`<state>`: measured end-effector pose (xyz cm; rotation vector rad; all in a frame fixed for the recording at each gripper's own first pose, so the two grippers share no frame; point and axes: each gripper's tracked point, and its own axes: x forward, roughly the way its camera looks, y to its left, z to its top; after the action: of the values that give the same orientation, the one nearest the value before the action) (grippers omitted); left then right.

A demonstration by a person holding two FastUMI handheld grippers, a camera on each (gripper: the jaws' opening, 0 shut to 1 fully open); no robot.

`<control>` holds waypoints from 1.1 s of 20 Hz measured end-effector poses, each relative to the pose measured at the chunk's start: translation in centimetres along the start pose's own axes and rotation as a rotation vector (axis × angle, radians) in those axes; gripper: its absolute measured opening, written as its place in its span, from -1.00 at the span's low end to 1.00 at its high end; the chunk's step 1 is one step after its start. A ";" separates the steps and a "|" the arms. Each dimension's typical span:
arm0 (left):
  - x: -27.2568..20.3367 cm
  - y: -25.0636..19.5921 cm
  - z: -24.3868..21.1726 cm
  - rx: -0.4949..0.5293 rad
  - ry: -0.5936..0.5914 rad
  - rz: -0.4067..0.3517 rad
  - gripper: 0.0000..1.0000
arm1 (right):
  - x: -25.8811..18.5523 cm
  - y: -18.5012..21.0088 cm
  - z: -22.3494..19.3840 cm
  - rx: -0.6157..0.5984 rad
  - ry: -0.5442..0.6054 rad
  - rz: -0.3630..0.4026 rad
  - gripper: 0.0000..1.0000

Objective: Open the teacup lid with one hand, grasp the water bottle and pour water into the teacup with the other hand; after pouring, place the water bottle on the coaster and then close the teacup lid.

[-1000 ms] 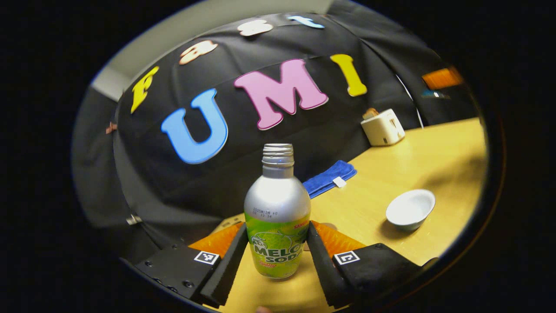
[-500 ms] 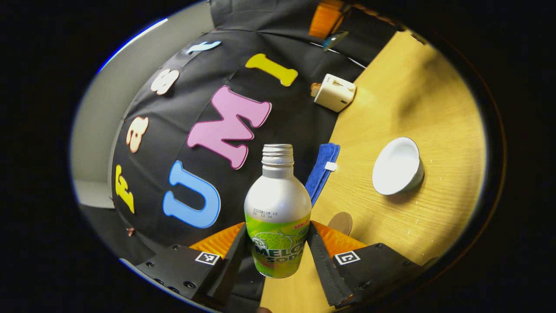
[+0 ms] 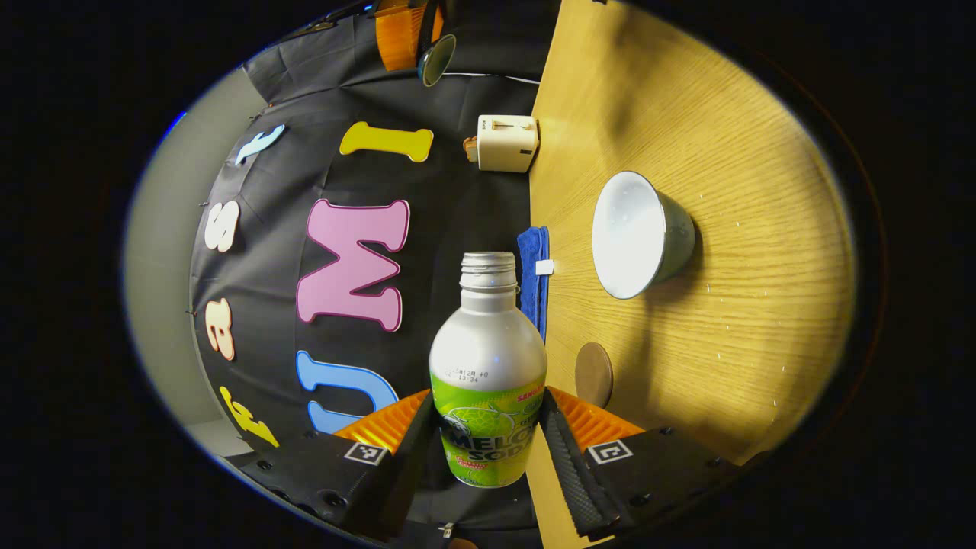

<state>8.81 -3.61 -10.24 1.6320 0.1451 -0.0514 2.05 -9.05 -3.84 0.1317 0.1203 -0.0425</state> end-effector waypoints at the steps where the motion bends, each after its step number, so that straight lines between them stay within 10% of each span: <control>1: 0.0 -0.1 0.0 0.023 0.001 -0.002 0.60 | 0.0 -0.2 0.0 -0.010 0.000 -0.006 -0.39; 22: 1.4 1.6 -1.4 0.428 0.035 -0.001 0.63 | -0.2 0.3 0.3 -0.007 -0.008 0.004 -0.40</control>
<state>10.31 -2.25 -8.73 2.0612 0.1695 -0.0576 1.88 -8.78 -3.47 0.1246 0.1121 -0.0389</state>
